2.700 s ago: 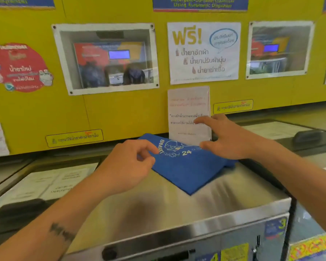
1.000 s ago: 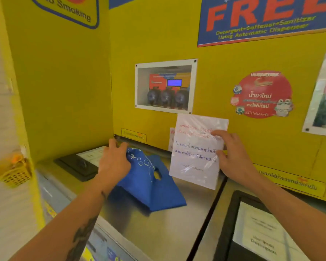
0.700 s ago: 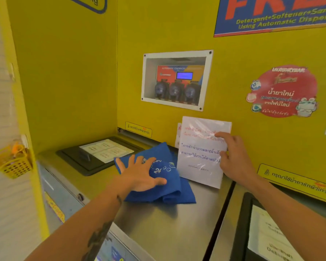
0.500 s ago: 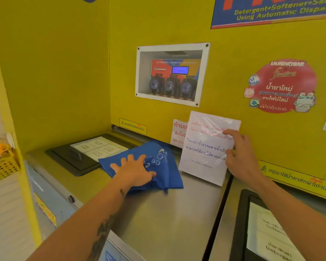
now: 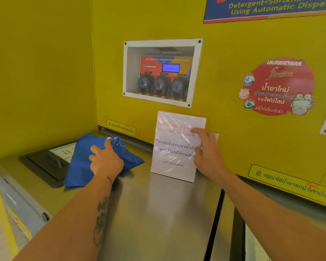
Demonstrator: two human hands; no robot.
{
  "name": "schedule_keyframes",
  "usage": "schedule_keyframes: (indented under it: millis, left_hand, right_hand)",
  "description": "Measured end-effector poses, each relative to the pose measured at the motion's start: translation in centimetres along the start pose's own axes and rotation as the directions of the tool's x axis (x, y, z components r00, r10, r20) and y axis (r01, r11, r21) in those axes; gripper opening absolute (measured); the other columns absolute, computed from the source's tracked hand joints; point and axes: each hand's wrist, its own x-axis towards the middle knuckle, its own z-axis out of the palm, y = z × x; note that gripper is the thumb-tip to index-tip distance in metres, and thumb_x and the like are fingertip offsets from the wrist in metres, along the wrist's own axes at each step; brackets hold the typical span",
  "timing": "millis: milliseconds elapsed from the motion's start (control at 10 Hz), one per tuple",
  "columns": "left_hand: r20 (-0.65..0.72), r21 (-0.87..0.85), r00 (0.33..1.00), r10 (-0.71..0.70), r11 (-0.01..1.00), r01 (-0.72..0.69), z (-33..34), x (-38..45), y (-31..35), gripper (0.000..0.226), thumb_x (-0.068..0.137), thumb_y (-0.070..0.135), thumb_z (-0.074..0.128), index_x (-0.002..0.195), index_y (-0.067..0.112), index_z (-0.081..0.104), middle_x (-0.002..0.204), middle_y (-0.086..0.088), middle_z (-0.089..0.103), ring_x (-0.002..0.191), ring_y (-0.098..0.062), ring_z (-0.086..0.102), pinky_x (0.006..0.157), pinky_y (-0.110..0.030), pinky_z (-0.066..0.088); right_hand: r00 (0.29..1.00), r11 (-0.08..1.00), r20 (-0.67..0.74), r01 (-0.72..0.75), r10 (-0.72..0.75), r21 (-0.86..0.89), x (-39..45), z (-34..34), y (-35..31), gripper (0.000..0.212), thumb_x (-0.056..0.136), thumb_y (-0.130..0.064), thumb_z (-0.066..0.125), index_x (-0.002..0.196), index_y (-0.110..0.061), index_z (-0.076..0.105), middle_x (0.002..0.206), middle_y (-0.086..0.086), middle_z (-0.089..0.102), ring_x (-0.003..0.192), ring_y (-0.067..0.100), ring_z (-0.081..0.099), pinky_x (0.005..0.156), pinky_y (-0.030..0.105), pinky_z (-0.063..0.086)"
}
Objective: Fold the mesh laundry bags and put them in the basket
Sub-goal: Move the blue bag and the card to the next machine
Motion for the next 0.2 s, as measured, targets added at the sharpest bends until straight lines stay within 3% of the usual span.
schedule_keyframes:
  millis: [100,200]
  left_hand:
    - [0.057,0.011,0.997,-0.042,0.999,0.042,-1.5,-0.3,0.9,0.066,0.082,0.026,0.052,0.145,0.022,0.031,0.144,-0.020,0.022,0.120,-0.046,0.034,0.095,-0.054,0.034]
    - [-0.002,0.065,1.000,0.009,0.998,-0.009,-2.6,-1.3,1.7,0.058,0.083,0.029,0.052,0.139,0.021,0.040,0.143,-0.017,0.027,0.125,-0.042,0.033,0.101,-0.055,0.029]
  right_hand:
    - [0.999,1.000,0.034,0.018,-0.018,-0.021,0.8,1.5,-0.5,0.062,0.089,0.007,0.052,0.133,-0.036,0.040,0.132,-0.001,0.036,0.108,0.011,0.042,0.084,0.021,0.047]
    - [0.999,0.999,0.028,0.033,-0.032,-0.025,1.1,1.4,-0.8,0.061,0.089,0.007,0.053,0.130,-0.036,0.040,0.132,-0.002,0.038,0.108,0.011,0.043,0.086,0.028,0.051]
